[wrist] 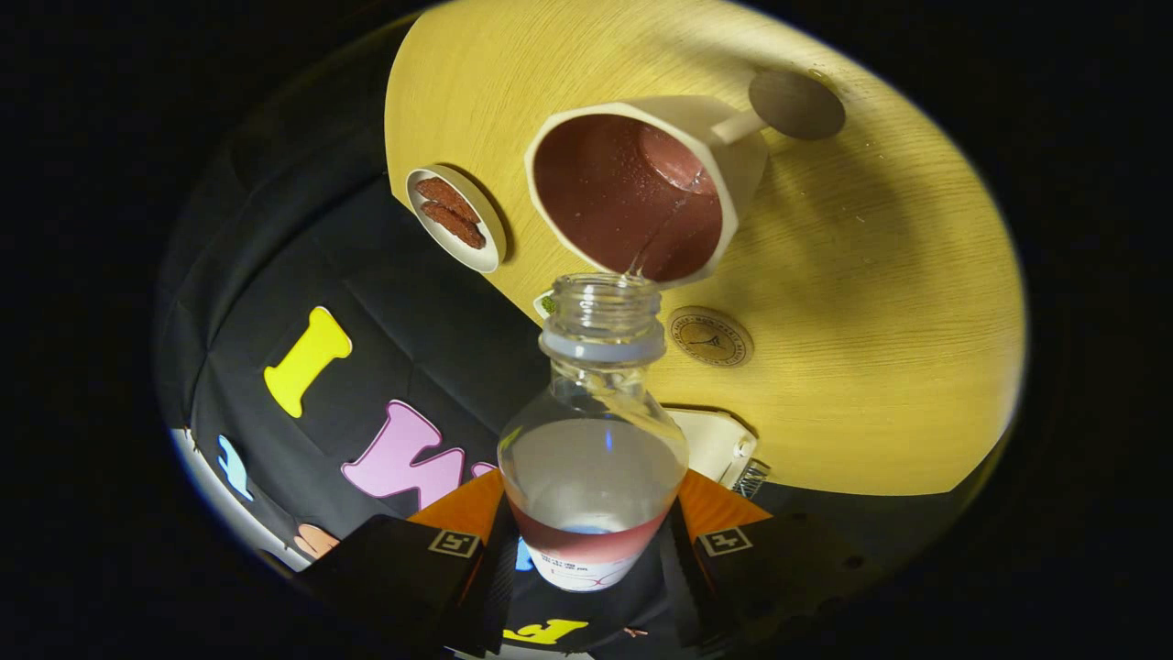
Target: Take the bottle from table, then pour the juice into the cup, finally place the bottle on the coaster
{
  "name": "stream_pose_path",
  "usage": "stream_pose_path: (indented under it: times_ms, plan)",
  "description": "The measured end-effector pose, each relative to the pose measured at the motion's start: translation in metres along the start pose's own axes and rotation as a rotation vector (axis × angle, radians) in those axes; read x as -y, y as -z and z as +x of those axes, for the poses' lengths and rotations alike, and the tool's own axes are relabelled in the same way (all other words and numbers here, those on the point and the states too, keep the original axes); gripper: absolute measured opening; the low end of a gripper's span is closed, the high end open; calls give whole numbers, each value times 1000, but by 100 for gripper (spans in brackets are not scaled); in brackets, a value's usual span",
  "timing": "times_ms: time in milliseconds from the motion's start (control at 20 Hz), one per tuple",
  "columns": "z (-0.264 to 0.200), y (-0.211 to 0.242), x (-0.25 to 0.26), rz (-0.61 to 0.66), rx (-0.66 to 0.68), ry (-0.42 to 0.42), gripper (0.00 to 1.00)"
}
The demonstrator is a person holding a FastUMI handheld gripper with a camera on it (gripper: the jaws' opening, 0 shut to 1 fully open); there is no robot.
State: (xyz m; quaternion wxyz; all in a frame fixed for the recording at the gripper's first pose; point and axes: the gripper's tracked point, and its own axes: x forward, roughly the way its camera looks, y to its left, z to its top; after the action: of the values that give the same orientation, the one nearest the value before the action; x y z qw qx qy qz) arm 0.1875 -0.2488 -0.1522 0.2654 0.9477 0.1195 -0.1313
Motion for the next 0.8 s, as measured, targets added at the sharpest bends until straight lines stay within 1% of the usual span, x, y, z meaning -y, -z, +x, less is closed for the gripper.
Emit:
stream_pose_path:
  times_ms: [200,450,800]
  plan:
    - [-1,0,-13,58,-4,-61,71]
    - [-1,6,-23,127,-16,-118,71]
    - [-2,10,-27,136,-24,-157,71]
